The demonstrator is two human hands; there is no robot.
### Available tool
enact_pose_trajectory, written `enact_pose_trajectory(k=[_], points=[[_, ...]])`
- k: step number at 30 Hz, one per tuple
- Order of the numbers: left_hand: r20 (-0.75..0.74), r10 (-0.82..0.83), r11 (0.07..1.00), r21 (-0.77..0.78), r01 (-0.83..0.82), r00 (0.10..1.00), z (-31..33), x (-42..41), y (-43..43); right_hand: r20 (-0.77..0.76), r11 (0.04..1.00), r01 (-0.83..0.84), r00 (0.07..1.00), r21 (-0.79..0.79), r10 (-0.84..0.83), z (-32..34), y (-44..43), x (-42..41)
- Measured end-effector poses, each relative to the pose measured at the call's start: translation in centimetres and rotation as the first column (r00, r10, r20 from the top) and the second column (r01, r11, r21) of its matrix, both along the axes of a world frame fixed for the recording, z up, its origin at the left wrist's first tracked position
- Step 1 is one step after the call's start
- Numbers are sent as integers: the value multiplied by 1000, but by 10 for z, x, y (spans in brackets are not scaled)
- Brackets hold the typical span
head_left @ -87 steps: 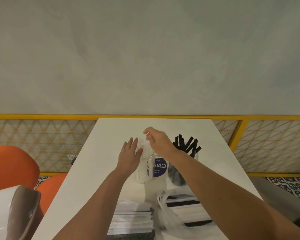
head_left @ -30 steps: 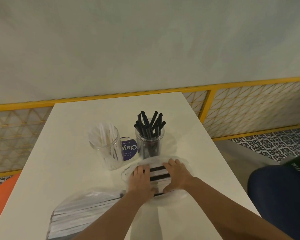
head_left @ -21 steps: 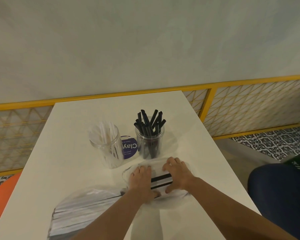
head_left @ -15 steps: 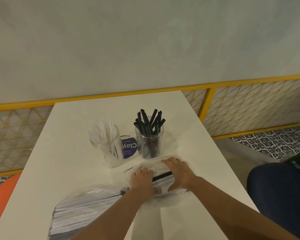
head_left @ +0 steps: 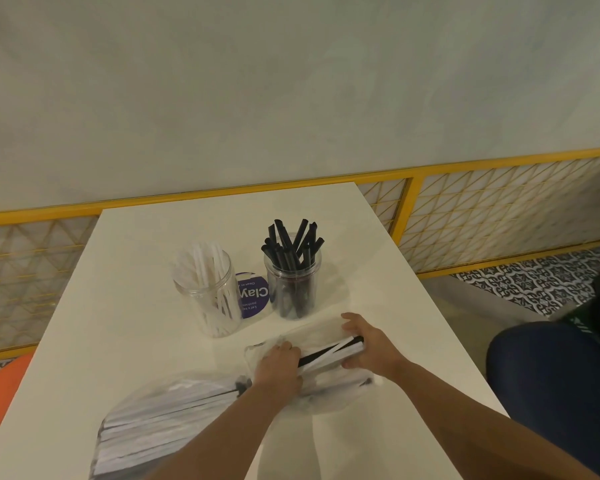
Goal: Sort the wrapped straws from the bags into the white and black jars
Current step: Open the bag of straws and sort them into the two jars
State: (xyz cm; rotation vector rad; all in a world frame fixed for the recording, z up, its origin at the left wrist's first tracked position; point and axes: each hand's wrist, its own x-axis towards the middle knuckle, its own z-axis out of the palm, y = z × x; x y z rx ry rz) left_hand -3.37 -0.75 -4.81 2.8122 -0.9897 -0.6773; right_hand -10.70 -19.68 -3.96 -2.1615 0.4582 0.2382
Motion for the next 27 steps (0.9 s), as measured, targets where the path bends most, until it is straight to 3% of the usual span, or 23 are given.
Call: enact_pose_trajectory(k=[12, 18, 27], points=[[74, 46, 998, 37, -49, 996, -3, -9, -5, -64, 991, -75, 996, -115, 68, 0, -7, -5], [-133, 184, 966, -159, -204, 974, 6, -3, -1, -70, 988, -49, 997, -148, 39, 3, -13, -8], [-432, 188, 829, -413, -378, 882, 30, 11, 5, -118, 927, -196, 979, -321, 166, 8, -4, 10]])
